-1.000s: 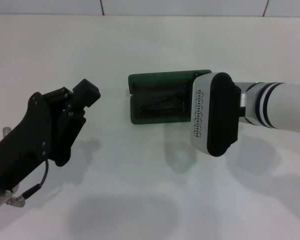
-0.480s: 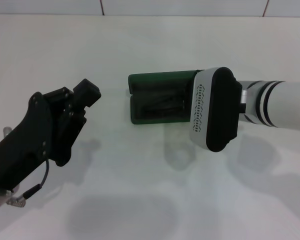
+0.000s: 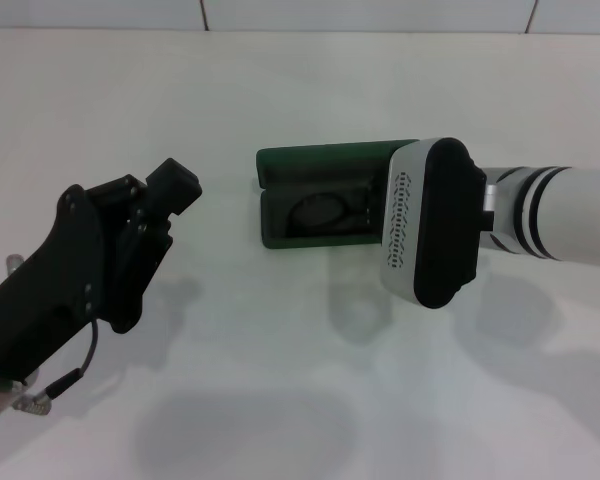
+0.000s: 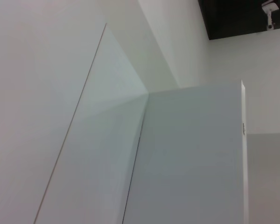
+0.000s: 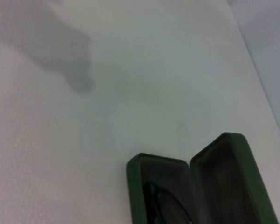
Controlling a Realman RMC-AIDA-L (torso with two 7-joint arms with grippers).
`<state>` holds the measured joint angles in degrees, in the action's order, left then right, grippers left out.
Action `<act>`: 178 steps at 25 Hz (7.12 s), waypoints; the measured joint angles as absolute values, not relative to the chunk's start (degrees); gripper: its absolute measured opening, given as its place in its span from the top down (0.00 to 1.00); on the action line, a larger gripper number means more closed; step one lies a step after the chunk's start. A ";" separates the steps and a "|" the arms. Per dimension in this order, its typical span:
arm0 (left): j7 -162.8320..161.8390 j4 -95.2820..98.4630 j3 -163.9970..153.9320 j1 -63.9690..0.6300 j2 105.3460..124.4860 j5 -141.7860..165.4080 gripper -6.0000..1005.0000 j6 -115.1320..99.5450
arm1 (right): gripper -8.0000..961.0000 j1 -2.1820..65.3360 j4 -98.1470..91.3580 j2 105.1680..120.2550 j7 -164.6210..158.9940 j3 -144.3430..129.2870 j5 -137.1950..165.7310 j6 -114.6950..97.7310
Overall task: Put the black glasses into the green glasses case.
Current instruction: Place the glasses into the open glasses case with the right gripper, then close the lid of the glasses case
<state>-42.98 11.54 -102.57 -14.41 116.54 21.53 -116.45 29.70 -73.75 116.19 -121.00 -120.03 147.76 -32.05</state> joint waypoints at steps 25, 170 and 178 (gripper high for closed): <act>-42.85 10.10 -101.87 -15.03 116.78 21.53 0.95 -116.36 | 0.92 34.25 -68.31 116.19 -121.02 -122.06 146.09 -30.94; -55.02 11.54 -95.80 -23.37 116.22 44.31 0.91 -86.41 | 0.94 40.78 -30.14 115.38 -94.34 -70.51 102.45 -60.63; -55.03 11.59 -95.80 -23.97 116.40 44.25 0.91 -86.24 | 0.94 43.13 -26.92 115.81 -94.47 -70.82 103.98 -57.15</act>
<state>-55.03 11.59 -95.80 -23.97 116.40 44.25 -86.24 43.13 -26.92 115.81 -94.47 -70.82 103.98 -57.15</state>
